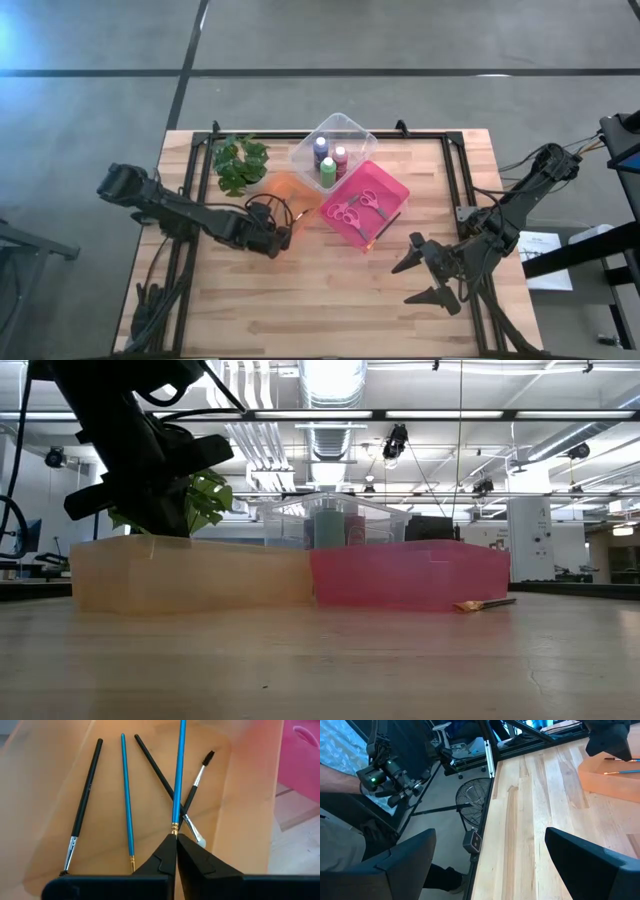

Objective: Pick & Place Paint Supplies
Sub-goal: Put the blue paint brush into the yellow bin

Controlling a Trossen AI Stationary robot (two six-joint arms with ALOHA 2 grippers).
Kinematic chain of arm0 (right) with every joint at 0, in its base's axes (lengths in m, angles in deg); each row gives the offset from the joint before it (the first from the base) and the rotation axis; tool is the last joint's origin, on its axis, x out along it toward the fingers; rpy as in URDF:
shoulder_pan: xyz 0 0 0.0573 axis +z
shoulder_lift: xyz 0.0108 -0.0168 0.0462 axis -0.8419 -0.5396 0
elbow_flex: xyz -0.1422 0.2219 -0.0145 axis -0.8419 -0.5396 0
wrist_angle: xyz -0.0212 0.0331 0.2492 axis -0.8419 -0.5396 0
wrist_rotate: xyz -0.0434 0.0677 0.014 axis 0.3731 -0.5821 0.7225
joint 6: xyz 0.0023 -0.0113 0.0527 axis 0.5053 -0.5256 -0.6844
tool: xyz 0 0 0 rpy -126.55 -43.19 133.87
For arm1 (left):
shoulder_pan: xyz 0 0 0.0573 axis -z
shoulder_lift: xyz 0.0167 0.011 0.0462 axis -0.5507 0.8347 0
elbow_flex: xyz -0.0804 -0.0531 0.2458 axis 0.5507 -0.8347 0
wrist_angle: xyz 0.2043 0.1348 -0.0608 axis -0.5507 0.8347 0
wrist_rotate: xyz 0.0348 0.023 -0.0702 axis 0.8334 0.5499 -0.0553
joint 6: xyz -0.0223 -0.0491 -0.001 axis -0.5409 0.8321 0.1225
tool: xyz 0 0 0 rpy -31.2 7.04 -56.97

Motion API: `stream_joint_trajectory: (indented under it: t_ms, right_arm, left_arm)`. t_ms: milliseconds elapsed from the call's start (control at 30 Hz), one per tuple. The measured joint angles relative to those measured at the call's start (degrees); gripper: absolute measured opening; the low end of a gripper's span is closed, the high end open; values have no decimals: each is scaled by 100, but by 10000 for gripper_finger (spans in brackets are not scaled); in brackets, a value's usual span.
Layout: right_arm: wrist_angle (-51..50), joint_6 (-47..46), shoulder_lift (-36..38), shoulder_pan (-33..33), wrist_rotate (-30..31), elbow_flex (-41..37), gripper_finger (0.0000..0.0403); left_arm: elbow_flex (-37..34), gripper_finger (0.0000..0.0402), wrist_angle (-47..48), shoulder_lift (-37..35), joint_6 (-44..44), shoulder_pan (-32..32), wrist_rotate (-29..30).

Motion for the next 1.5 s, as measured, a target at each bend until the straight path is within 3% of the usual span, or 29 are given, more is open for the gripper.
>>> stream_joint_trajectory:
  t_ms: [233,1500]
  right_arm:
    - [-1,-17,0,0,0,0,370]
    - [1,-61,0,0,4,0,370]
  left_arm:
    - [2,33,34,2,62,0,71]
    - [112,38,-39,-7,-99,4,415]
